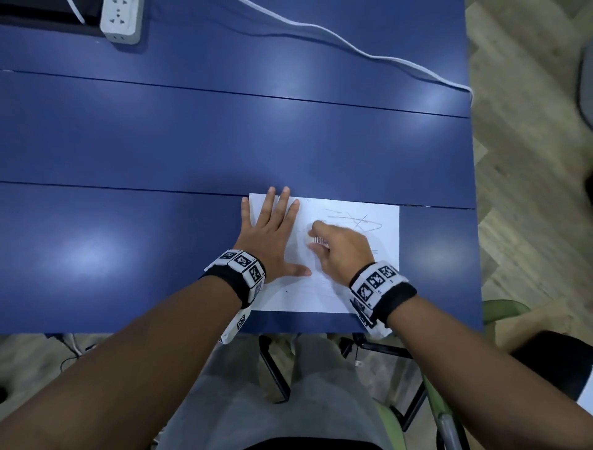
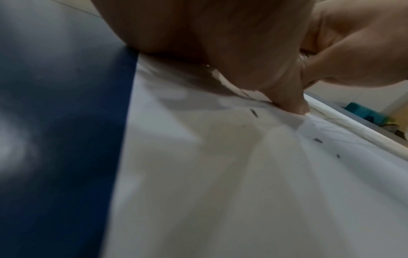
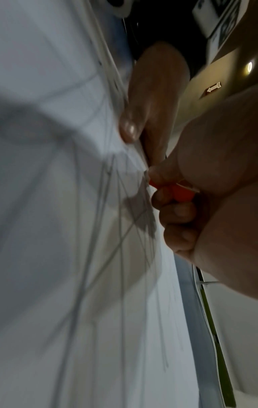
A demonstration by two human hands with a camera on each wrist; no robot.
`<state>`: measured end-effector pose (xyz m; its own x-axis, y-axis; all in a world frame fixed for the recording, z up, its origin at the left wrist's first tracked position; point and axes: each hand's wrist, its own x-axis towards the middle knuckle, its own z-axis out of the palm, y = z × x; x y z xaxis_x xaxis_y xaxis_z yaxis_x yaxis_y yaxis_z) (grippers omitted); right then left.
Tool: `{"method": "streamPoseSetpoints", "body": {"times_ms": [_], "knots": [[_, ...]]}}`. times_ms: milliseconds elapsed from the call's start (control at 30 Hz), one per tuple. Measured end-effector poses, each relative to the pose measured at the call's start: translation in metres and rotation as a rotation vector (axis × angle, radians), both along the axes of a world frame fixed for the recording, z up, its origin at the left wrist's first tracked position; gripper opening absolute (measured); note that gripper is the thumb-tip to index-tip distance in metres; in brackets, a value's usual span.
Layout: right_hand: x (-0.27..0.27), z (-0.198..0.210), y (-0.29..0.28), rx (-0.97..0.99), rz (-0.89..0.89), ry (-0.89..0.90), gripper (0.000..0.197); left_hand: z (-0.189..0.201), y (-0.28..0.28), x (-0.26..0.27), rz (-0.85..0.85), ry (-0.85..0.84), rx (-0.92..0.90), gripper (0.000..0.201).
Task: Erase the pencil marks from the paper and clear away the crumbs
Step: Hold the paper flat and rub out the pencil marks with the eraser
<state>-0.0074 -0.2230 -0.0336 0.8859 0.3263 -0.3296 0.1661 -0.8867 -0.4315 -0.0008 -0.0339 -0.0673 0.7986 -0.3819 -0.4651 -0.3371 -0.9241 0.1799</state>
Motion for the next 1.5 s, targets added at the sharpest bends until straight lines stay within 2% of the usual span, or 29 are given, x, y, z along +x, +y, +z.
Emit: {"method": "streamPoseSetpoints", "body": {"times_ms": [100, 233, 367, 433, 567, 800, 967, 1133, 1333, 1500], "knots": [[0.008, 0.0, -0.002, -0.022, 0.033, 0.008, 0.015, 0.0, 0.0, 0.002, 0.006, 0.002, -0.004, 0.137], [0.024, 0.0, -0.002, -0.004, -0.088, -0.039, 0.016, 0.0, 0.0, 0.002, 0.009, 0.0, -0.012, 0.137], [-0.002, 0.002, 0.0, -0.001, 0.018, 0.012, 0.015, -0.002, 0.0, 0.0, 0.008, -0.006, 0.001, 0.138], [0.003, 0.002, -0.002, -0.015, 0.049, 0.02, 0.016, -0.001, -0.001, 0.001, 0.011, -0.005, 0.002, 0.139], [0.024, 0.0, -0.004, -0.022, -0.061, -0.026, 0.016, -0.002, -0.001, 0.002, 0.014, -0.01, -0.009, 0.138], [0.011, -0.006, -0.001, -0.068, -0.043, -0.012, 0.016, 0.002, 0.0, 0.001, 0.001, -0.016, -0.005, 0.138], [0.01, -0.007, -0.001, -0.047, -0.064, -0.02, 0.016, 0.0, 0.009, -0.011, -0.106, -0.019, -0.021, 0.134], [0.003, -0.004, -0.001, -0.015, -0.074, -0.036, 0.014, 0.001, 0.011, -0.017, -0.095, -0.008, -0.011, 0.134], [-0.023, -0.004, 0.0, -0.011, 0.04, 0.019, 0.012, 0.002, 0.01, -0.017, -0.101, -0.013, 0.022, 0.141], [-0.016, -0.005, 0.002, 0.005, -0.029, -0.019, 0.014, 0.001, 0.009, -0.017, -0.099, -0.015, 0.018, 0.141]]}}
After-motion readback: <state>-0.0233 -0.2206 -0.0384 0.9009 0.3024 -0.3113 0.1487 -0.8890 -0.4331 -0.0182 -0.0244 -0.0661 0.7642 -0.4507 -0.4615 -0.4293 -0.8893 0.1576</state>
